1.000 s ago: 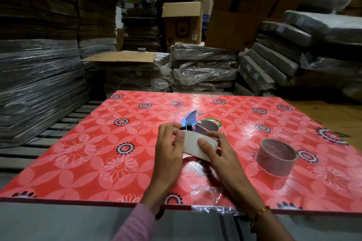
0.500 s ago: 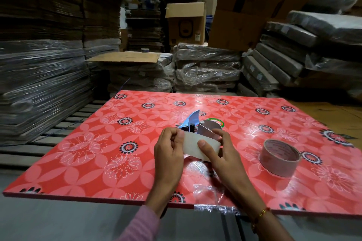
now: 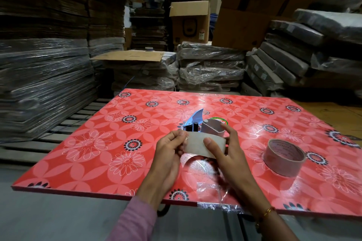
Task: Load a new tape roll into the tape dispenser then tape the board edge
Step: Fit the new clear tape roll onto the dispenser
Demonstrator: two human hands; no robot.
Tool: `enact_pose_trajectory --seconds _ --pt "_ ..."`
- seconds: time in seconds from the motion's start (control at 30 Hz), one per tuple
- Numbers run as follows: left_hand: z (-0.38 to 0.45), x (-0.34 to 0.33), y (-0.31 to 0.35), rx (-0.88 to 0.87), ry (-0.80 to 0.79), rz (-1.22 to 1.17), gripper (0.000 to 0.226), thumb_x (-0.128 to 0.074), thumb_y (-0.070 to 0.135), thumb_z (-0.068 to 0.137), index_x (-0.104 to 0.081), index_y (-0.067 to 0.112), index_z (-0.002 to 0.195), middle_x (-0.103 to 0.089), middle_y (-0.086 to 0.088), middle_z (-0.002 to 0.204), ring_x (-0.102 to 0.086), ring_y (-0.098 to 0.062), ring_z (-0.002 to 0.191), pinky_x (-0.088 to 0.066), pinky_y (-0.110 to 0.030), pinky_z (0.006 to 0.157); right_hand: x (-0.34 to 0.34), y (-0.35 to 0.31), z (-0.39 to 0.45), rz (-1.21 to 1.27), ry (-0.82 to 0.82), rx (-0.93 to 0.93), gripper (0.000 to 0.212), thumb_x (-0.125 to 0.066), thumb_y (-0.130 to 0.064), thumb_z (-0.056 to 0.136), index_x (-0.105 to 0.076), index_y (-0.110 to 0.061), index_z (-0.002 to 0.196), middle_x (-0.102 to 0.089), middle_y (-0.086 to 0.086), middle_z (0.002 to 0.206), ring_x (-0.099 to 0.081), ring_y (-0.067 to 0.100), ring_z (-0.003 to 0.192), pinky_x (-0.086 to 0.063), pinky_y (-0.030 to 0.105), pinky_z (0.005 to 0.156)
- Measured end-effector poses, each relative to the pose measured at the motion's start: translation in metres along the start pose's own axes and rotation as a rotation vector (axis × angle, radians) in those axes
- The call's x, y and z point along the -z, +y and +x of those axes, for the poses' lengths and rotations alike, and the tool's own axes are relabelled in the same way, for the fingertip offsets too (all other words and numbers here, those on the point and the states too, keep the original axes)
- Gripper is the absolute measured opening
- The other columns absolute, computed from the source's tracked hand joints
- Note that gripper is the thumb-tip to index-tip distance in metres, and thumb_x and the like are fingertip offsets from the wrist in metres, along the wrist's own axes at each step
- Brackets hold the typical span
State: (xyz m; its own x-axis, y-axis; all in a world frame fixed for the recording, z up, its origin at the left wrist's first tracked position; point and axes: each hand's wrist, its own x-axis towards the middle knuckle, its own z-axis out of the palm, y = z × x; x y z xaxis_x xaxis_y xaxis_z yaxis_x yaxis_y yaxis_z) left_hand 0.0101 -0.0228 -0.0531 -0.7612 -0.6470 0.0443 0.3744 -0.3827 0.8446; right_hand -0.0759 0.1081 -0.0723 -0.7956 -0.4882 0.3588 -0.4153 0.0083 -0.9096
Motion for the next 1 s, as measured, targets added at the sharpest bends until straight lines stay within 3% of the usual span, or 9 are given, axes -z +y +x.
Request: enact_pose_trajectory --seconds 0.07,0.13,0.27,0.37,0.43,0.5,0.6,0.83,1.0 --pt "0.004 0.004 -0.007 -0.047 0.011 0.062 0.019 -0.059 0.013 0.096 -0.066 0.015 0.078 -0.050 -0.008 0.069 -0.048 -0.021 0.062 -0.054 -0.049 0.077 0.000 0.000 0.000 0.020 -0.003 -0.008 0.074 -0.068 -0.074 0.069 -0.039 -0.054 0.134 -0.065 -0.012 0.117 -0.071 0.012 0.099 -0.059 0.050 0.087" --pt "0.003 0.005 -0.012 -0.132 0.046 0.164 0.018 -0.061 0.027 0.095 -0.066 0.021 0.078 -0.054 -0.003 0.071 -0.049 -0.025 0.075 -0.046 -0.071 0.085 -0.001 0.000 0.000 0.022 -0.003 -0.013 0.073 -0.068 -0.073 0.070 -0.039 -0.054 0.134 -0.065 -0.013 0.117 -0.071 0.013 0.099 -0.059 0.050 0.087" --pt "-0.004 0.003 -0.013 -0.276 0.121 0.306 0.032 -0.049 0.034 0.103 -0.066 0.018 0.081 -0.054 0.012 0.063 -0.051 -0.007 0.061 -0.050 -0.049 0.072 0.001 0.000 0.000 -0.017 0.002 -0.015 0.071 -0.063 -0.075 0.070 -0.040 -0.052 0.133 -0.066 -0.010 0.117 -0.071 0.012 0.096 -0.059 0.048 0.087" --pt "-0.014 0.002 -0.011 -0.347 0.071 0.423 0.032 -0.052 0.045 0.099 -0.066 0.022 0.082 -0.063 0.010 0.070 -0.060 -0.015 0.070 -0.054 -0.045 0.075 0.002 -0.002 -0.001 -0.027 0.007 -0.013 0.063 -0.062 -0.074 0.072 -0.044 -0.052 0.128 -0.067 -0.012 0.113 -0.071 0.008 0.091 -0.060 0.044 0.084" --pt "-0.015 0.004 -0.012 -0.450 0.054 0.573 0.031 -0.058 0.052 0.091 -0.065 0.023 0.084 -0.066 0.006 0.081 -0.063 -0.018 0.079 -0.053 -0.030 0.076 0.001 -0.002 -0.002 -0.015 0.009 -0.015 0.057 -0.062 -0.074 0.072 -0.046 -0.054 0.123 -0.068 -0.011 0.111 -0.071 0.009 0.090 -0.061 0.042 0.082" --pt "-0.011 0.006 -0.015 -0.528 0.082 0.692 0.021 -0.065 0.040 0.090 -0.064 0.020 0.084 -0.066 0.000 0.085 -0.062 -0.018 0.081 -0.044 -0.014 0.071 0.001 -0.001 -0.002 0.003 0.010 -0.023 0.054 -0.063 -0.075 0.072 -0.047 -0.055 0.120 -0.069 -0.008 0.111 -0.072 0.014 0.089 -0.061 0.043 0.079" --pt "-0.010 0.007 -0.017 -0.592 0.108 0.763 0.012 -0.066 0.016 0.093 -0.063 0.018 0.082 -0.065 -0.001 0.085 -0.062 -0.016 0.079 -0.041 -0.012 0.069 0.001 0.001 -0.001 0.018 0.012 -0.024 0.052 -0.063 -0.075 0.073 -0.048 -0.055 0.118 -0.070 -0.005 0.111 -0.072 0.014 0.087 -0.061 0.043 0.077" --pt "-0.011 0.011 -0.014 -0.302 0.042 0.455 0.012 -0.065 0.021 0.093 -0.066 0.014 0.083 -0.063 0.006 0.074 -0.056 -0.013 0.073 -0.052 -0.039 0.076 0.001 -0.001 -0.001 0.054 0.002 -0.035 0.055 -0.063 -0.074 0.071 -0.051 -0.049 0.119 -0.069 -0.006 0.108 -0.071 0.012 0.087 -0.059 0.036 0.072" --pt "-0.016 0.006 -0.007 -0.046 -0.103 0.141 0.014 -0.059 0.006 0.095 -0.062 0.005 0.081 -0.053 -0.001 0.066 -0.050 -0.008 0.056 -0.050 -0.018 0.055 0.001 0.002 0.003 0.145 0.029 -0.079 0.052 -0.067 -0.071 0.071 -0.056 -0.046 0.115 -0.068 -0.001 0.106 -0.070 0.020 0.088 -0.058 0.040 0.070"
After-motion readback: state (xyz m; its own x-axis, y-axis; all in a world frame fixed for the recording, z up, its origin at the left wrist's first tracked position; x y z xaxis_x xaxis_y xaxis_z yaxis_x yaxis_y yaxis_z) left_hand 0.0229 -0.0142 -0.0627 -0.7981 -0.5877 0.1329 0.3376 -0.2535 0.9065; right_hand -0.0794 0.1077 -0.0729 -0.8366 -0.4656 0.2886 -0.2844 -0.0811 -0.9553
